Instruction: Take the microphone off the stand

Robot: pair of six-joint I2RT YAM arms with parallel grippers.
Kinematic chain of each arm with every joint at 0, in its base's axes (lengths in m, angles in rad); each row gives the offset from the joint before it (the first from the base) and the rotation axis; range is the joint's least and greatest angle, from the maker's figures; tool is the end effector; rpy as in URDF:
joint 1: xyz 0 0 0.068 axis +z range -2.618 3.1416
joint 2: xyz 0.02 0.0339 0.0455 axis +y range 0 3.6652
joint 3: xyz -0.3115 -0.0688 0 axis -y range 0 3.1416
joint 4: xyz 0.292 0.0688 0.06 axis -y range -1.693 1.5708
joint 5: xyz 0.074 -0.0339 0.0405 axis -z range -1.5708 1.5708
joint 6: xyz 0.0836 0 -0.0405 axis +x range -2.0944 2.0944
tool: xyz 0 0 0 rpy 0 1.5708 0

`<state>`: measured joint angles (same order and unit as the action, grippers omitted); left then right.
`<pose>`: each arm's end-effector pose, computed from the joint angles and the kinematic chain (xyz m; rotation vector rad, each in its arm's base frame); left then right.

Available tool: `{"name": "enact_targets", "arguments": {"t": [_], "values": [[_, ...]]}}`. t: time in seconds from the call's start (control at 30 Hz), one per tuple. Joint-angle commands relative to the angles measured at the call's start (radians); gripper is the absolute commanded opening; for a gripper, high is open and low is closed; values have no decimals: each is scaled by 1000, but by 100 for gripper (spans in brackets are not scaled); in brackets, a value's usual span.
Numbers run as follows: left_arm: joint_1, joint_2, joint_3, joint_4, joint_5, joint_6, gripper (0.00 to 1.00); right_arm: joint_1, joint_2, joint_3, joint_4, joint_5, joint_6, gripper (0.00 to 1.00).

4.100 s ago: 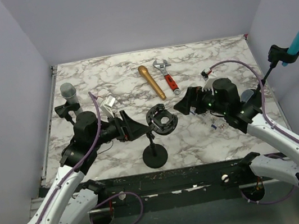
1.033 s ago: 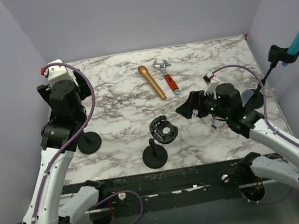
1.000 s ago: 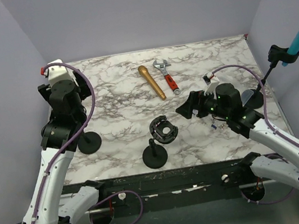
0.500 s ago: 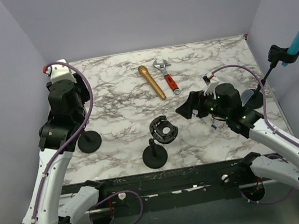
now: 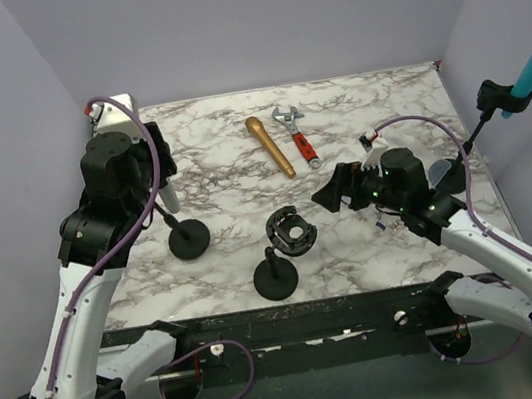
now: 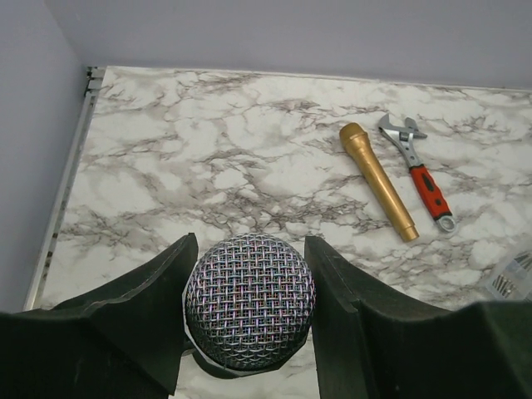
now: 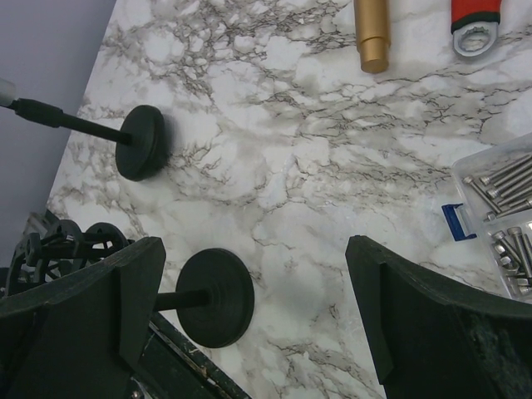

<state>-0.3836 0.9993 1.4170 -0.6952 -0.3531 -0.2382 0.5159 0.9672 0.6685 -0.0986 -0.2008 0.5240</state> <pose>0.2340 -0.0633 0.5070 -0.1120 1.8288 -0.1109 0.2385 0.1545 0.2810 -0.1297 2.0616 0.8610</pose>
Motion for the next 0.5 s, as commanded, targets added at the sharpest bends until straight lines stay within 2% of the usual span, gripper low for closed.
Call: {"name": "enact_targets", "arguments": {"t": [0.0, 0.2, 0.47], "values": [[-56, 32, 77, 22, 35, -31, 21, -2, 10, -7, 23, -22, 6, 100], [-198, 91, 107, 40, -60, -32, 20, -2, 16, -7, 26, -26, 11, 100], [-278, 151, 119, 47, -97, -48, 21, -2, 17, -7, 24, -29, 14, 100]]}}
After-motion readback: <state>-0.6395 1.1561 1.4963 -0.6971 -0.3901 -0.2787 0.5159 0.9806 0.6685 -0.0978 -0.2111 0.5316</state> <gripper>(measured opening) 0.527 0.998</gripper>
